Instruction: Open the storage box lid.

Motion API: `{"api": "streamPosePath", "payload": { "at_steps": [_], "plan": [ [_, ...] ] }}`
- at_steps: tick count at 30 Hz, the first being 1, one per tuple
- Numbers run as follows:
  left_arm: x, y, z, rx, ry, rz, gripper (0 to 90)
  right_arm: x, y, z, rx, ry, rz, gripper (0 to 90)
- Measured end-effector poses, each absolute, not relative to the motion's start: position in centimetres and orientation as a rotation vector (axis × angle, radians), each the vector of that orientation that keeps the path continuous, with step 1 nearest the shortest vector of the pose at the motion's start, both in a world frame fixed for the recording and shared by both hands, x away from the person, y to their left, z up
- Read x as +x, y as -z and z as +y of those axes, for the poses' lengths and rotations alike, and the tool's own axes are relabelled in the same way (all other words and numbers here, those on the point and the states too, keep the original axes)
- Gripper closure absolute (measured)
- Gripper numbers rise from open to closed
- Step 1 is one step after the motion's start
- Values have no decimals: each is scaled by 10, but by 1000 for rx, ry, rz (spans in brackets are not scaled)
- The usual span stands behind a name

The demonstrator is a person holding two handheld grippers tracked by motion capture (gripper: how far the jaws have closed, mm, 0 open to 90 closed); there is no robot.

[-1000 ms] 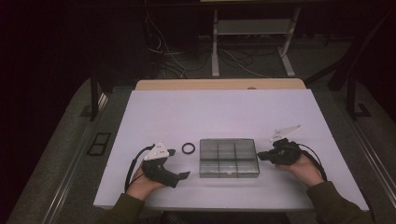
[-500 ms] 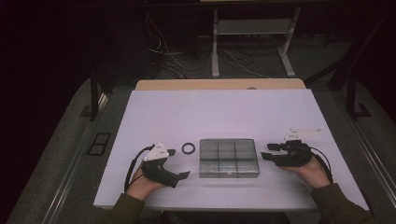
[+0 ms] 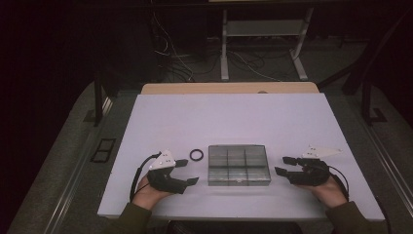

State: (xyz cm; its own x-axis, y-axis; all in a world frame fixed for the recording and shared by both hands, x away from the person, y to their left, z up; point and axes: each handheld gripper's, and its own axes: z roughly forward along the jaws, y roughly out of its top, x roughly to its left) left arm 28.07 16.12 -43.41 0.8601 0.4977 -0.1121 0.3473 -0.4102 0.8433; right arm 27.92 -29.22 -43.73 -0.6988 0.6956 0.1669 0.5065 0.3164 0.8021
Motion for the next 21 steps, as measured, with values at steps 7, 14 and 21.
{"api": "streamPosePath", "payload": {
  "at_steps": [7,14,21],
  "plan": [
    [278,434,158,2037,-170,602,424,267,437,-294,1089,-1373,2362,561],
    [278,434,155,2049,-132,581,559,262,438,-293,1065,-1401,2384,681],
    [277,435,152,2061,-89,568,745,262,438,-291,1046,-1436,2416,808]
  ]
}}
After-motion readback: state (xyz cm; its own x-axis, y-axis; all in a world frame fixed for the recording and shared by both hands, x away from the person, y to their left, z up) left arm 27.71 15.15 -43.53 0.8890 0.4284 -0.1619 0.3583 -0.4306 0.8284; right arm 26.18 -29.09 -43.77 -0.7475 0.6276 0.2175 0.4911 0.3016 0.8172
